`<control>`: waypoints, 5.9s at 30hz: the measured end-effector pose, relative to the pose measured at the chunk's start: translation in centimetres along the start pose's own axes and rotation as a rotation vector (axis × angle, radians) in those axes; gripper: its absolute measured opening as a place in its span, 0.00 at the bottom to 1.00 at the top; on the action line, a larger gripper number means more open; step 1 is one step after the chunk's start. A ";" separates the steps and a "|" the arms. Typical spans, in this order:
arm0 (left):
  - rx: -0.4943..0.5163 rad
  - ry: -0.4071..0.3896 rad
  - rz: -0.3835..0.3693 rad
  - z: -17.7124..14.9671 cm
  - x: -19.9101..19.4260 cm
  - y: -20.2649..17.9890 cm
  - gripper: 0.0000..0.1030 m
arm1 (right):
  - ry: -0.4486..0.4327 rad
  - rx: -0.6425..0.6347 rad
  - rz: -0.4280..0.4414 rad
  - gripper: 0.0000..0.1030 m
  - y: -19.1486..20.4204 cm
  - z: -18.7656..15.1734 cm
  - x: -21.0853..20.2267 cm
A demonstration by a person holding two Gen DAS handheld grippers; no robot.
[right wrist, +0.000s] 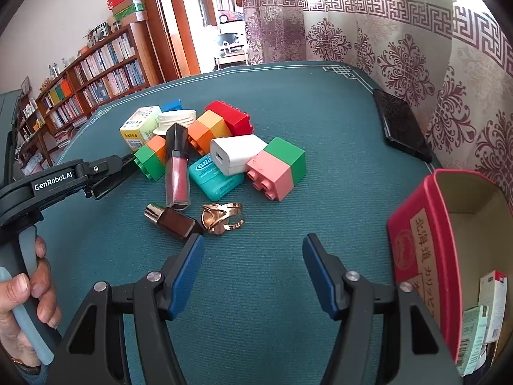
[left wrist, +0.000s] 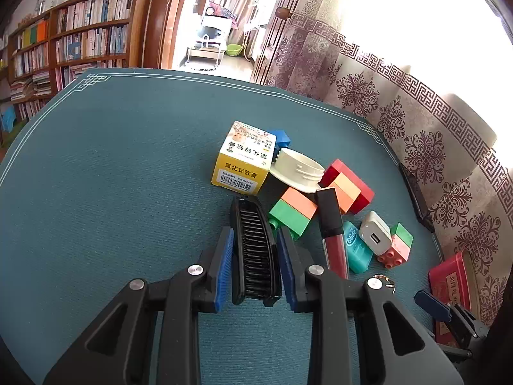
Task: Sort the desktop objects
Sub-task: 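Grasp the black comb with the left gripper, then grasp the gold pearl ring with the right gripper while the left gripper holds the comb, then carry the comb and ring into the red tin and open both grippers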
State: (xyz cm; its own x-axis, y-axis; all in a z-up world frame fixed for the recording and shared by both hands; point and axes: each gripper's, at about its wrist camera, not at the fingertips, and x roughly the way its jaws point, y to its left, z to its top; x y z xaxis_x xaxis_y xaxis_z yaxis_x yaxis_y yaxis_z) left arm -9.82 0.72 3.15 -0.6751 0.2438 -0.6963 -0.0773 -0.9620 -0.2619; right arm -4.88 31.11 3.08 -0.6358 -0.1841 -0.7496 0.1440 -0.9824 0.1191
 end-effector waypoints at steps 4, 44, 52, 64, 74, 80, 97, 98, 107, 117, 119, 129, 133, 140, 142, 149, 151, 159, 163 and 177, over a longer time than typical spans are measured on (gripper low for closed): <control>-0.008 0.039 -0.011 -0.1 1.0 0.4 0.29 | 0.008 -0.008 0.008 0.66 0.8 0.7 1.1; -0.013 -0.007 -0.006 0.8 -0.3 -0.3 0.29 | -0.032 -0.080 -0.086 0.34 2.7 0.7 2.9; -0.024 -0.022 -0.021 0.8 -1.0 -0.3 0.29 | -0.083 -0.032 -0.076 0.25 1.9 0.2 -0.2; -0.005 -0.050 -0.046 0.9 -2.4 -1.3 0.29 | -0.133 -0.004 -0.063 0.23 1.8 0.0 -3.1; -0.035 -0.055 -0.065 1.1 -3.1 -0.5 0.29 | -0.131 0.023 -0.069 0.23 1.3 -1.1 -3.8; -0.028 -0.052 -0.073 1.2 -3.2 -0.7 0.29 | -0.121 0.036 -0.063 0.23 1.0 -1.2 -3.7; -0.037 -0.027 -0.070 1.2 -2.4 -0.4 0.29 | -0.009 -0.039 -0.131 0.43 1.8 -1.0 2.4; -0.033 -0.028 -0.070 1.2 -2.4 -0.5 0.29 | -0.012 -0.047 -0.127 0.37 1.9 -1.0 2.4; 0.014 -0.036 -0.088 0.8 -3.1 -2.1 0.29 | -0.074 -0.011 -0.107 0.37 1.5 -1.3 -1.5; 0.095 -0.057 -0.115 0.2 -4.9 -6.0 0.29 | -0.238 0.022 -0.120 0.37 -0.6 -2.1 -9.9; 0.124 -0.065 -0.131 -0.1 -5.4 -7.4 0.29 | -0.259 0.044 -0.142 0.37 -1.8 -2.5 -11.5; 0.302 -0.055 -0.261 -3.2 -8.5 -16.4 0.29 | -0.329 0.184 -0.303 0.37 -9.7 -5.4 -17.8; 0.383 -0.053 -0.287 -4.7 -9.3 -20.1 0.29 | -0.322 0.242 -0.328 0.37 -12.5 -6.9 -18.3; 0.460 -0.032 -0.335 -6.6 -10.2 -24.3 0.29 | -0.299 0.269 -0.335 0.37 -14.6 -8.5 -18.2; 0.479 -0.021 -0.353 -7.1 -10.5 -25.3 0.29 | -0.298 0.273 -0.335 0.37 -14.8 -8.8 -18.3; 0.535 -0.022 -0.378 -8.5 -11.4 -28.1 0.29 | -0.293 0.291 -0.331 0.37 -15.7 -9.6 -18.7; 0.538 -0.025 -0.376 -8.7 -11.5 -28.5 0.29 | -0.292 0.292 -0.330 0.37 -15.8 -9.8 -18.9; 0.514 0.001 -0.367 -8.6 -11.6 -28.1 0.75 | -0.299 0.304 -0.333 0.84 -16.0 -10.2 -19.3; 0.471 0.008 -0.358 -7.8 -11.3 -26.8 0.75 | -0.301 0.296 -0.330 0.84 -15.5 -10.1 -19.2; 0.324 0.023 -0.321 -5.3 -10.1 -21.4 0.75 | -0.307 0.310 -0.299 0.85 -13.5 -8.6 -18.5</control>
State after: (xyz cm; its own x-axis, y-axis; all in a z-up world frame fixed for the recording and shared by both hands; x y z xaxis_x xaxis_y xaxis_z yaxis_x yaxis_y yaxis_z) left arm 2.50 19.49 12.26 -0.5631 0.5355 -0.6294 -0.5081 -0.8250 -0.2474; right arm 11.51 48.08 9.74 -0.8143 0.1505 -0.5606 -0.2795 -0.9482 0.1514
